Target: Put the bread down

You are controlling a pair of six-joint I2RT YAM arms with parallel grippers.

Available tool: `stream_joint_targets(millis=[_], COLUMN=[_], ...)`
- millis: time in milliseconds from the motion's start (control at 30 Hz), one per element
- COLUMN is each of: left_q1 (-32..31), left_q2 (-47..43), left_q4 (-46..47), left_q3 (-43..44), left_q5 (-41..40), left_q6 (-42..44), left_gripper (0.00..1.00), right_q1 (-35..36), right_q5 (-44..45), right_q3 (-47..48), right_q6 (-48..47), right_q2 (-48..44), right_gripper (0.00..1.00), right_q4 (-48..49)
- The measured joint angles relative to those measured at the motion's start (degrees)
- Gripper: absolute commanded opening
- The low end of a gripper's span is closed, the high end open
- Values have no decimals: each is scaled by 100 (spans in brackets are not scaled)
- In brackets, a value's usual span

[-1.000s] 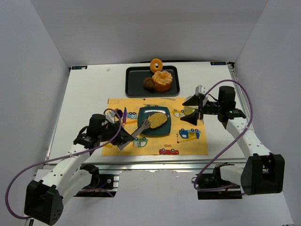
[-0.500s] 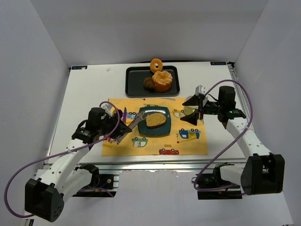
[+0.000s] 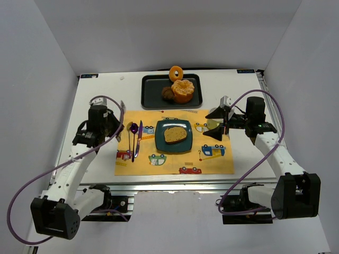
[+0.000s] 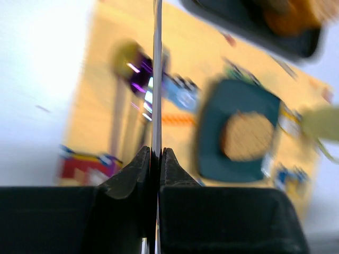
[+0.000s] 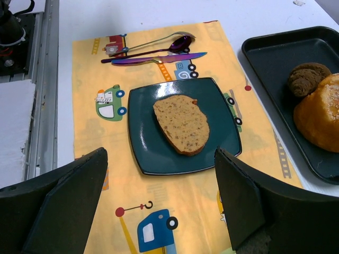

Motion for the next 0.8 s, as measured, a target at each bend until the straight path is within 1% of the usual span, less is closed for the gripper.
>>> stream_joint_targets(millis=[100, 167, 233, 367, 467, 500, 600, 633, 667, 700, 767, 800], left_q1=[404, 649, 874, 1200, 1451, 1554, 1814, 1886, 1956, 2002, 2061, 2070], left_q2=[389, 850, 1436, 2688, 3171, 3250, 3348, 3373, 3397, 3407, 3407, 3401], left_q4=[273, 551, 837, 1434, 1768, 1860, 2050, 2059, 2065, 2065, 2037, 2033], left_q3=[79, 76, 72, 74, 68, 66, 39, 31, 0, -35, -129, -184], left_q5=[-555, -796, -905, -866, -737, -673, -562, -522, -490, -470, -435, -417], left_q6=[732, 1292, 1773, 2662, 3027, 3101, 3176, 3180, 3180, 3213, 3171, 3169], left_gripper=[0, 0, 0, 0, 15, 25, 35, 57, 69, 76, 86, 87], right_q1=[0, 0, 0, -2, -2, -2, 0, -2, -2, -2, 0, 0], right_q5=[-11, -31, -52, -63, -59, -57, -26, -2, 31, 57, 92, 140], right_q3=[0, 0, 0, 0, 0, 0, 2, 2, 7, 24, 109, 166], right_q6=[-26, -39, -66, -203, -382, -431, -601, -658, -704, -741, -785, -754], right_q2=[0, 0, -2, -28, -87, -103, -129, -129, -127, -125, -83, -42], right_gripper=[86, 86, 86, 86, 86, 86, 87, 89, 89, 89, 89, 89], right_q4=[0, 2, 2, -46, -168, -210, -400, -457, -527, -608, -767, -798])
